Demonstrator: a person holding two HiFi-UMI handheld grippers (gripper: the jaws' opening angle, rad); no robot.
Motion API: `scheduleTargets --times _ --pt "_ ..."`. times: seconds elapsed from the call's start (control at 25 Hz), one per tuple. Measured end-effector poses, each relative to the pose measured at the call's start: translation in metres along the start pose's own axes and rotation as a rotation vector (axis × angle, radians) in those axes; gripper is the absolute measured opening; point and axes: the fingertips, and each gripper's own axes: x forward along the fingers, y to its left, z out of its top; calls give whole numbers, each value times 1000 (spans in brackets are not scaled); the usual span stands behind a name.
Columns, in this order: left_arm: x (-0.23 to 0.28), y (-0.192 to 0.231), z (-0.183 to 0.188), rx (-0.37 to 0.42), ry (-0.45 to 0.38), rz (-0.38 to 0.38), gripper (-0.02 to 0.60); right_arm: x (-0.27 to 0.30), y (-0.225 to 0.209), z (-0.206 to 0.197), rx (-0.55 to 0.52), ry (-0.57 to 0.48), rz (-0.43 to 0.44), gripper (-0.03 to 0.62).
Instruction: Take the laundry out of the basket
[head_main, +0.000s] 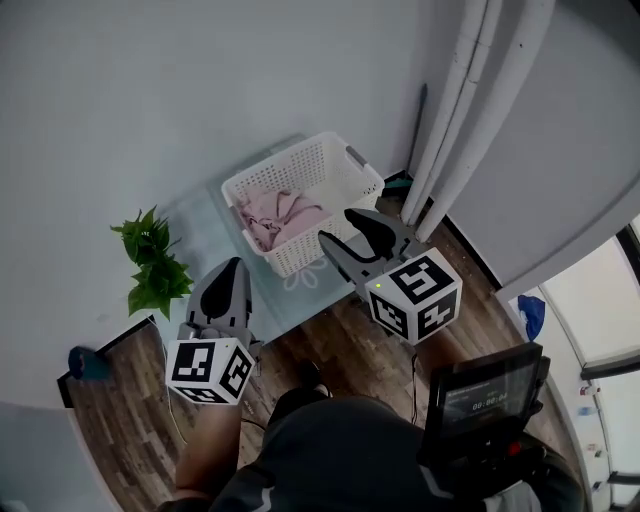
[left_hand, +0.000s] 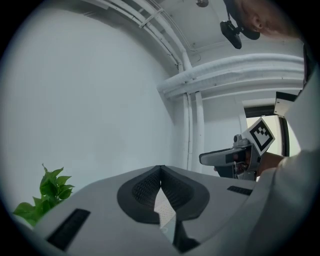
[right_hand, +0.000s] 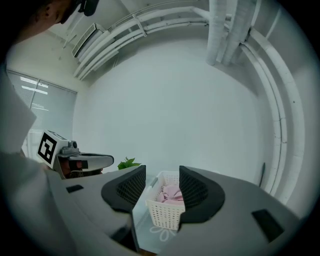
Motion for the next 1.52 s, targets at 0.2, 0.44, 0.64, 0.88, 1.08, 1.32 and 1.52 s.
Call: scheduleTargets --times 0.2,0.44,0.64,0.88,1.08,1.32,1.52 --pt "27 46 6 -23 -16 7 9 61 -11 4 -23 55 62 277" --pt "52 93 -3 -54 -2 27 9 122 -32 -7 -27 158 136 335" --pt "70 108 -19 -79 32 79 9 161 -49 -30 -48 257 236 406" --pt "94 126 -28 -95 66 189 9 210 -66 -64 -66 387 404 465" --pt "105 143 -41 -99 111 300 9 244 -78 -111 -128 546 562 472" --pt "109 161 -64 -153 139 417 9 279 -89 -168 -107 713 684 482" --pt "100 167 -78 -169 161 508 9 296 -92 -230 -29 927 755 502"
